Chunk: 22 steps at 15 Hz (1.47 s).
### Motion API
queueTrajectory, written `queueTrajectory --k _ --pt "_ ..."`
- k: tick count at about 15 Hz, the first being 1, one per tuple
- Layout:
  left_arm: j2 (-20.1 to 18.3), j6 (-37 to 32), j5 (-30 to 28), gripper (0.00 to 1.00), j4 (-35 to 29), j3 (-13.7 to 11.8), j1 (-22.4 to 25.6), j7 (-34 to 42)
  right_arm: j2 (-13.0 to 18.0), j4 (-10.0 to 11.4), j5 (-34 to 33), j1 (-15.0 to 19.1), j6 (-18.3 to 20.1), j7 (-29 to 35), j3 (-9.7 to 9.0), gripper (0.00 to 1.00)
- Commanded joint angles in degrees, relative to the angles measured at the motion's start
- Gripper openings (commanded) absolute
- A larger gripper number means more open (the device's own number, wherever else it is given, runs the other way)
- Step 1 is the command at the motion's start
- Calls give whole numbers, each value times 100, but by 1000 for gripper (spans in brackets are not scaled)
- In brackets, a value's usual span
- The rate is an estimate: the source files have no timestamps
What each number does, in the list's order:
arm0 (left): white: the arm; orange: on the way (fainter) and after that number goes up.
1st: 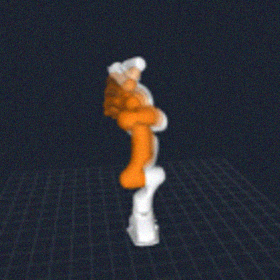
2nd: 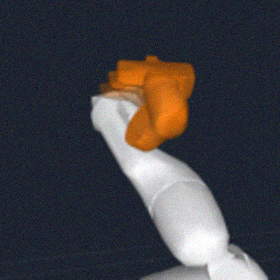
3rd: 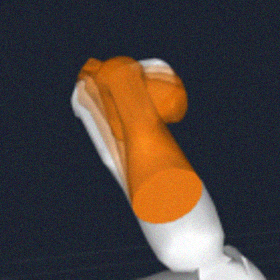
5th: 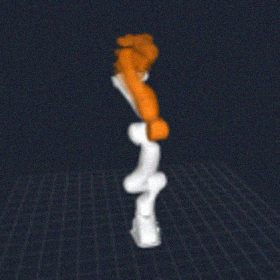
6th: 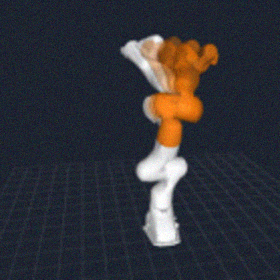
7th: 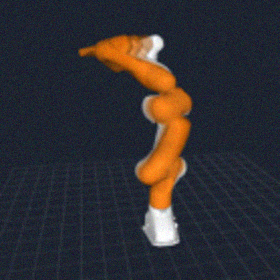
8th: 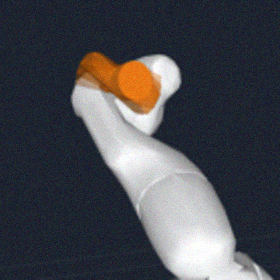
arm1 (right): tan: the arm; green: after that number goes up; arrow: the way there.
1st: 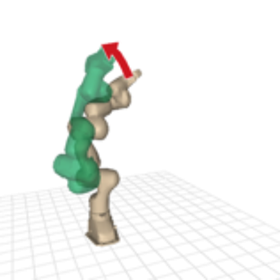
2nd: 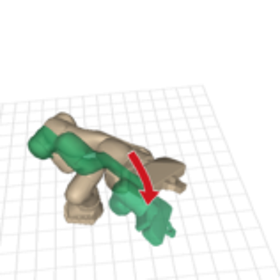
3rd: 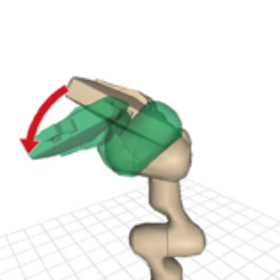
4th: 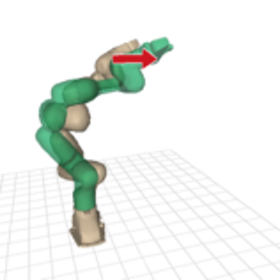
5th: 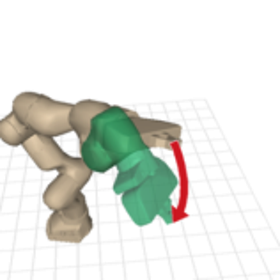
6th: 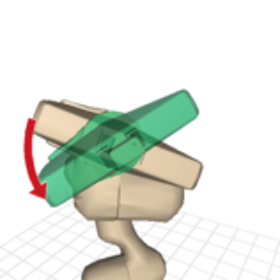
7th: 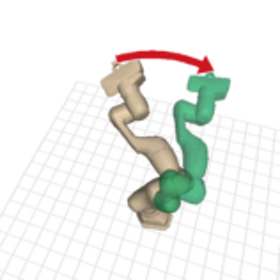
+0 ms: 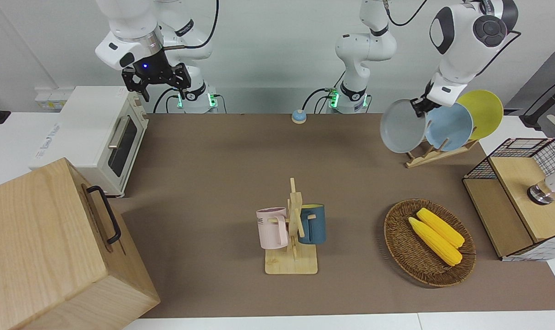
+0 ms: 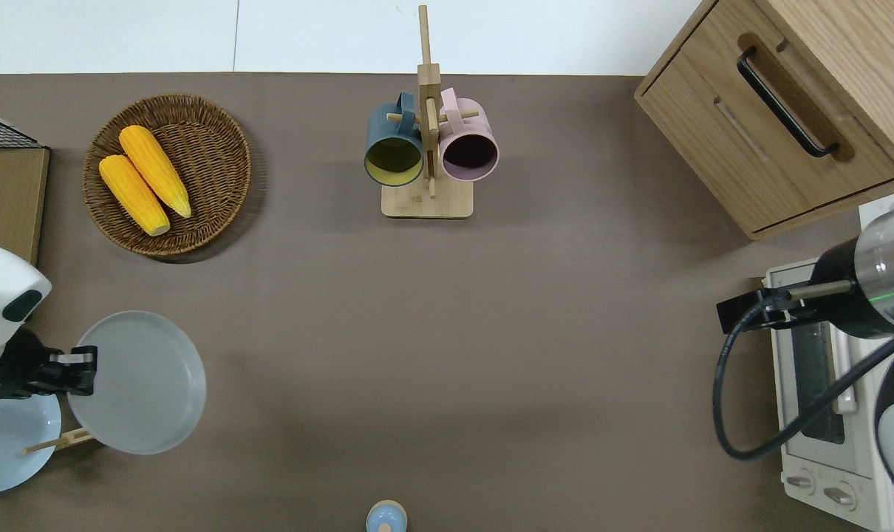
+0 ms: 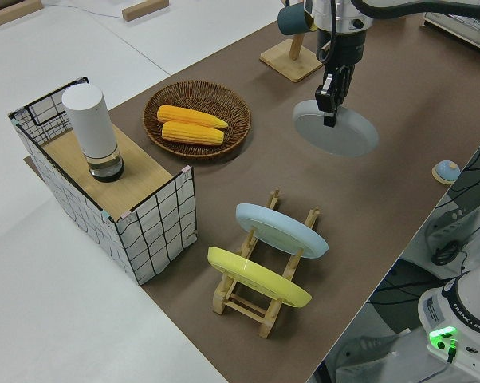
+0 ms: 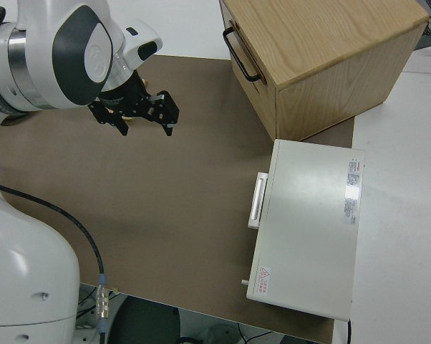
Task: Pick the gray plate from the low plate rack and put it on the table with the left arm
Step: 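Lift the gray plate out of the rack with the left gripper, then lower the gray plate flat onto the table beside the rack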
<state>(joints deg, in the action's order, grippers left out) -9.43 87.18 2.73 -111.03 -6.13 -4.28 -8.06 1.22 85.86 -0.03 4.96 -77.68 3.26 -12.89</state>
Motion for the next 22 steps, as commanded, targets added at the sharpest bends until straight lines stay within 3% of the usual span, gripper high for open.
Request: queueTrajectory --k 1,5,9,15,16,17,18,22 --pt "-50 193 -702 0 -190 182 -73 -239 27 -35 20 85 87 -19 -38 990" --pt "-287 974 -1020 0 -944 525 -29 -389 27 -35 20 76 87 -19 -38 990" --pt "-586 1818 -1020 0 -1902 569 -11 -372 27 -35 20 85 87 -19 -38 990" --pt "-350 2197 -792 30 -2335 569 94 -372 27 -35 20 85 87 -19 -38 990" --pt "-297 2233 -765 114 -2344 570 94 -380 27 -35 20 76 87 -19 -38 987" --pt "-288 2242 -765 320 -2362 561 103 -381 27 -35 20 76 87 -19 -38 987" --pt "-288 2233 -765 674 -2362 561 103 -372 27 -35 20 76 87 -19 -38 987" --pt "-296 2225 -765 844 -2344 552 112 -354 27 -35 20 85 87 -19 -38 990"
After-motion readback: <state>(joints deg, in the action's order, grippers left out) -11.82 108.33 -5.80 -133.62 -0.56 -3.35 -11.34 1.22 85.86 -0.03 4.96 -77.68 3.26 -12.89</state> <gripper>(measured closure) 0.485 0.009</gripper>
